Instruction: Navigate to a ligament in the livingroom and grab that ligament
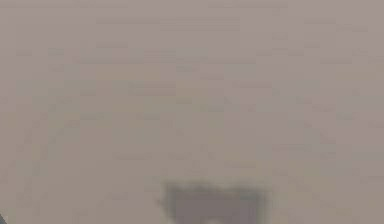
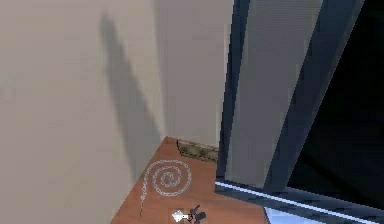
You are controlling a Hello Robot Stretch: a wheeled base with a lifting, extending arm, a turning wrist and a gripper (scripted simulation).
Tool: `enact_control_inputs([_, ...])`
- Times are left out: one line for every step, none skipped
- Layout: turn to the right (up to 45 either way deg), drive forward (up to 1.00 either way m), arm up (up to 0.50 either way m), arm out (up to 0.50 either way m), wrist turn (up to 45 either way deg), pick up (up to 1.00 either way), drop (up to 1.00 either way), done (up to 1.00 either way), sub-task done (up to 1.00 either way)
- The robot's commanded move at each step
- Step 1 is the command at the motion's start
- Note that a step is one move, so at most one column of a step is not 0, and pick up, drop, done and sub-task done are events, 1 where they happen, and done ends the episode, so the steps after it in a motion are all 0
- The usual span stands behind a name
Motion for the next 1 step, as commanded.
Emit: enact_control_inputs([0.0,0.00,0.50,0.00,0.0,0.00,0.00,0.00,0.00])
